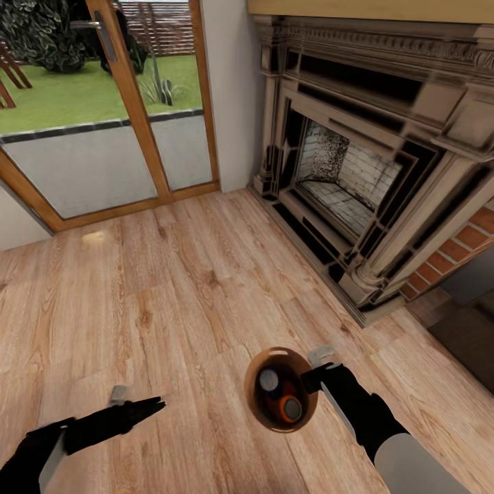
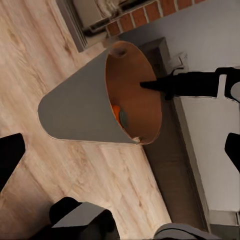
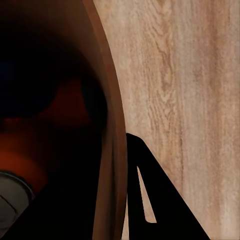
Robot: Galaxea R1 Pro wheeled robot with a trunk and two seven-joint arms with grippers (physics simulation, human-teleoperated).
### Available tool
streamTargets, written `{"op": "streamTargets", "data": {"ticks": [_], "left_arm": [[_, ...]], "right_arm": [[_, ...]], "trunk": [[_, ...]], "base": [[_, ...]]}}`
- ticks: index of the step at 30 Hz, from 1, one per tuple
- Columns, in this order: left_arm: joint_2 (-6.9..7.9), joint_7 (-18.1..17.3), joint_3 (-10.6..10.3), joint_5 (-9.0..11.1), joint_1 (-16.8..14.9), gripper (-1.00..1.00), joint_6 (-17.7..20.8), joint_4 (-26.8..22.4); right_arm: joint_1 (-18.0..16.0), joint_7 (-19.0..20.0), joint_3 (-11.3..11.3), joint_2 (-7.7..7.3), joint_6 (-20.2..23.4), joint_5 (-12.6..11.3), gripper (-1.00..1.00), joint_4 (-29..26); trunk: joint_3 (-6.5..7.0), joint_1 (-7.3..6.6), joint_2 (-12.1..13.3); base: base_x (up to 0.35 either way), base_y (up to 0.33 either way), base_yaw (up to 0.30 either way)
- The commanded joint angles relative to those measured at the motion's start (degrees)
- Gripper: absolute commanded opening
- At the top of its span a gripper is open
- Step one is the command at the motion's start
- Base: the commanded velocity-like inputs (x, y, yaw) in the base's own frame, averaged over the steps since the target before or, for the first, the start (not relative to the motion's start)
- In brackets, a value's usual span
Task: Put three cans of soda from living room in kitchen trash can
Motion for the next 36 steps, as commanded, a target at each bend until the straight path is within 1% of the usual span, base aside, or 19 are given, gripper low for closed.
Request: {"op": "streamTargets", "data": {"ticks": [1,2,3,4,5,6,8,11,22,27,35,36], "left_arm": [[0.34,0.1,0.8,0.0,0.0,1.00,-0.9,0.9],[0.60,0.4,1.7,0.0,0.0,1.00,-2.0,1.8],[1.19,2.6,4.2,-0.1,0.0,1.00,-5.2,5.0],[1.33,3.6,4.8,-0.1,0.0,1.00,-6.3,6.0],[1.58,5.9,5.7,-0.2,0.0,1.00,-8.4,8.1],[1.66,7.0,6.0,-0.2,0.0,1.00,-9.4,9.0],[1.86,10.1,6.7,-0.2,0.0,1.00,-13.1,11.8],[1.96,11.4,7.0,-0.2,0.0,1.00,-15.2,13.2],[1.92,12.1,6.9,-0.1,0.0,1.00,-16.3,13.7],[1.92,11.9,6.8,0.0,0.0,1.00,-16.3,13.6],[1.85,11.9,6.7,0.0,0.0,1.00,-16.3,13.5],[1.84,11.9,6.7,0.0,0.0,1.00,-16.3,13.5]], "right_arm": [[0.0,0.3,0.0,0.01,-0.2,-0.6,-1.00,0.1],[0.0,0.3,0.0,0.01,-0.3,-0.6,-1.00,0.2],[0.0,0.3,0.0,0.01,-0.6,-0.6,-1.00,0.3],[0.0,0.3,0.0,0.01,-0.6,-0.6,-1.00,0.4],[0.0,0.4,0.0,0.01,-0.7,-0.6,-1.00,0.4],[0.0,0.4,0.0,0.01,-0.7,-0.7,-1.00,0.4],[0.0,0.4,0.0,0.01,-0.8,-0.7,-1.00,0.3],[0.0,0.5,0.0,0.01,-0.9,-0.7,-1.00,0.2],[0.0,0.6,-0.1,0.01,-0.9,-0.8,-1.00,-0.2],[0.0,0.6,-0.1,0.01,-4.0,-0.8,-1.00,-0.2],[0.0,0.6,-0.1,0.01,-5.0,-0.8,-1.00,-0.2],[0.0,0.6,-0.1,0.01,-5.1,-0.8,-1.00,-0.2]], "trunk": [[0.00,0.00,0.0],[0.00,0.00,0.0],[0.00,0.00,0.0],[0.00,0.00,0.0],[0.00,0.00,0.0],[0.00,0.00,0.0],[0.00,0.00,0.0],[0.00,0.00,0.0],[0.00,0.00,0.0],[0.00,0.00,0.0],[0.00,0.00,0.0],[-0.17,0.22,-0.4]], "base": [[0.000,0.000,0.000],[0.000,0.000,0.000],[0.000,0.000,0.000],[0.000,0.000,0.000],[0.000,0.000,0.000],[0.000,0.000,0.000],[0.000,0.000,0.000],[0.000,0.000,0.000],[0.000,0.000,0.000],[0.000,0.000,0.000],[0.000,0.000,0.000],[0.000,0.000,0.000]]}}
